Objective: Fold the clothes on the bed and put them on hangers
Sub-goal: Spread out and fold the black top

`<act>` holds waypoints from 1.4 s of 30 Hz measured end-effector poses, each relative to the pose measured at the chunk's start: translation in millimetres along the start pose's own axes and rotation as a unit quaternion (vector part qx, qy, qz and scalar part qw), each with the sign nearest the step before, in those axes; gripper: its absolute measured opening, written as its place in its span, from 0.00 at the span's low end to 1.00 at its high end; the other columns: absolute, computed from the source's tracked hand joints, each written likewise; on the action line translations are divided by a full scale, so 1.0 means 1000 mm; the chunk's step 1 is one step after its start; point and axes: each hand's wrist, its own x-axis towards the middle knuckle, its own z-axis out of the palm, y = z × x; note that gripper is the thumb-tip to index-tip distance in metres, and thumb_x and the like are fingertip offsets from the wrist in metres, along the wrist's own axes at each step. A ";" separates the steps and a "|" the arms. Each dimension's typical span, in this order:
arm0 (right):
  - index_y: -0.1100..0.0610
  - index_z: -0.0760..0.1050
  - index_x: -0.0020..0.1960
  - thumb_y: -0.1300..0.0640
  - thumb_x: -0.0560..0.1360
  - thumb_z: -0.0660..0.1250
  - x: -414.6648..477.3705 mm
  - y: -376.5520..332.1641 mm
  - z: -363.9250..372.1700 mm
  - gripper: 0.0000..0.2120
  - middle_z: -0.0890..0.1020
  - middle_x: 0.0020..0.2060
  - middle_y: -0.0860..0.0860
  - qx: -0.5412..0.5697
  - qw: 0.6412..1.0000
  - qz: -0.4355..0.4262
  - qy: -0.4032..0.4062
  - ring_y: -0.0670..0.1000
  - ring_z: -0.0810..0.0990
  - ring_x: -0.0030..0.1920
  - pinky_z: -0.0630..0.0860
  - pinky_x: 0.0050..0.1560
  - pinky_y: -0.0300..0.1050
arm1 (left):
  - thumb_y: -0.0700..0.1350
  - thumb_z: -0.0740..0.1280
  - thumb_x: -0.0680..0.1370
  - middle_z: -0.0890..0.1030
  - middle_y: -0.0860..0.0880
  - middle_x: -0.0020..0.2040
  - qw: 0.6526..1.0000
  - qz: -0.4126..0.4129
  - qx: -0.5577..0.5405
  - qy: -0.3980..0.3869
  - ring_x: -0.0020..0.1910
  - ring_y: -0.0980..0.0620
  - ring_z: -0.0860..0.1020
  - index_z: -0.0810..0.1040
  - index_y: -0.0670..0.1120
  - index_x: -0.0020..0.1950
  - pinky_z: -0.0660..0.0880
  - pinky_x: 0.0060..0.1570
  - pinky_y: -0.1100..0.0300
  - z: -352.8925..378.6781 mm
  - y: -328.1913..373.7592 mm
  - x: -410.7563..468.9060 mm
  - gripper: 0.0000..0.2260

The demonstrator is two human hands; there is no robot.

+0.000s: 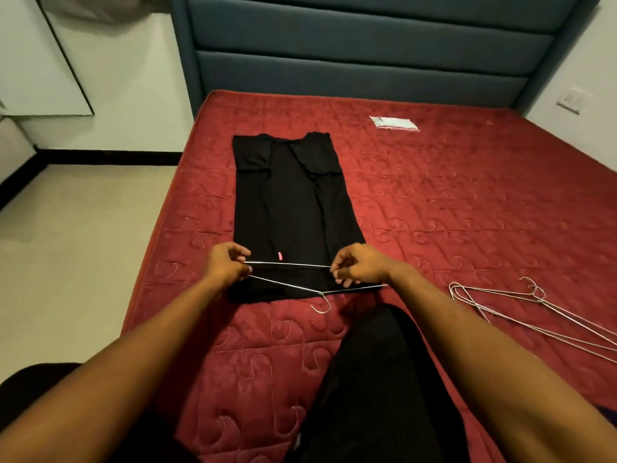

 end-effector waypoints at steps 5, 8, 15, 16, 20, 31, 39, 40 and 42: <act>0.58 0.85 0.49 0.71 0.72 0.70 -0.012 0.017 -0.004 0.11 0.87 0.40 0.55 -0.136 0.990 0.005 0.022 0.53 0.87 0.39 0.77 0.34 0.35 | 0.33 0.79 0.66 0.83 0.48 0.45 0.981 0.122 0.144 0.043 0.41 0.51 0.78 0.84 0.48 0.48 0.75 0.43 0.57 -0.006 -0.023 -0.027 0.16; 0.53 0.84 0.47 0.67 0.66 0.78 -0.010 0.011 -0.003 0.14 0.85 0.39 0.51 -0.199 0.980 -0.003 0.007 0.51 0.84 0.39 0.81 0.42 0.44 | 0.34 0.80 0.66 0.80 0.44 0.48 0.967 0.161 0.189 0.053 0.45 0.48 0.79 0.84 0.43 0.49 0.75 0.48 0.57 -0.013 -0.027 -0.039 0.14; 0.48 0.82 0.54 0.54 0.63 0.81 -0.007 0.002 0.005 0.20 0.84 0.49 0.49 -0.346 0.938 -0.025 0.025 0.54 0.85 0.48 0.82 0.46 0.48 | 0.46 0.77 0.71 0.79 0.47 0.44 0.841 0.382 0.382 0.029 0.43 0.44 0.78 0.85 0.46 0.46 0.76 0.41 0.52 -0.017 -0.023 -0.050 0.07; 0.48 0.83 0.54 0.53 0.62 0.80 -0.007 0.001 0.005 0.20 0.85 0.49 0.50 -0.357 0.933 -0.029 0.029 0.55 0.85 0.49 0.81 0.45 0.48 | 0.50 0.75 0.73 0.80 0.47 0.45 0.828 0.377 0.415 -0.014 0.45 0.44 0.79 0.85 0.46 0.49 0.77 0.43 0.52 -0.010 -0.016 -0.053 0.09; 0.50 0.83 0.59 0.50 0.66 0.78 -0.009 -0.003 0.003 0.22 0.85 0.52 0.51 -0.398 0.915 -0.047 0.041 0.56 0.83 0.54 0.78 0.47 0.47 | 0.61 0.72 0.75 0.80 0.48 0.52 0.817 0.264 0.506 -0.087 0.53 0.47 0.80 0.83 0.47 0.58 0.78 0.51 0.52 0.014 -0.002 -0.045 0.21; 0.49 0.82 0.60 0.47 0.69 0.76 -0.005 -0.009 0.005 0.20 0.83 0.55 0.53 -0.443 0.894 -0.049 0.041 0.59 0.83 0.55 0.77 0.47 0.47 | 0.73 0.65 0.73 0.82 0.43 0.55 0.770 0.214 0.593 -0.100 0.55 0.42 0.82 0.81 0.43 0.54 0.77 0.51 0.52 0.039 0.030 -0.029 0.33; 0.52 0.83 0.56 0.47 0.67 0.77 0.003 -0.012 0.008 0.20 0.84 0.53 0.55 -0.468 0.881 -0.051 0.037 0.61 0.84 0.53 0.77 0.46 0.48 | 0.74 0.65 0.72 0.83 0.44 0.53 0.742 0.179 0.644 -0.061 0.53 0.42 0.82 0.81 0.45 0.55 0.81 0.51 0.50 0.068 0.046 -0.034 0.33; 0.52 0.83 0.57 0.46 0.66 0.78 0.005 -0.013 0.007 0.21 0.83 0.54 0.55 -0.466 0.883 -0.051 0.033 0.61 0.84 0.53 0.78 0.48 0.49 | 0.73 0.65 0.72 0.83 0.44 0.53 0.741 0.179 0.644 -0.063 0.54 0.42 0.82 0.81 0.45 0.56 0.81 0.51 0.50 0.069 0.048 -0.035 0.32; 0.53 0.82 0.57 0.46 0.66 0.79 0.007 -0.015 0.007 0.22 0.83 0.55 0.55 -0.470 0.881 -0.051 0.027 0.61 0.83 0.54 0.78 0.49 0.49 | 0.72 0.68 0.72 0.82 0.44 0.54 0.740 0.170 0.647 -0.073 0.54 0.42 0.82 0.80 0.45 0.57 0.80 0.51 0.51 0.069 0.052 -0.036 0.32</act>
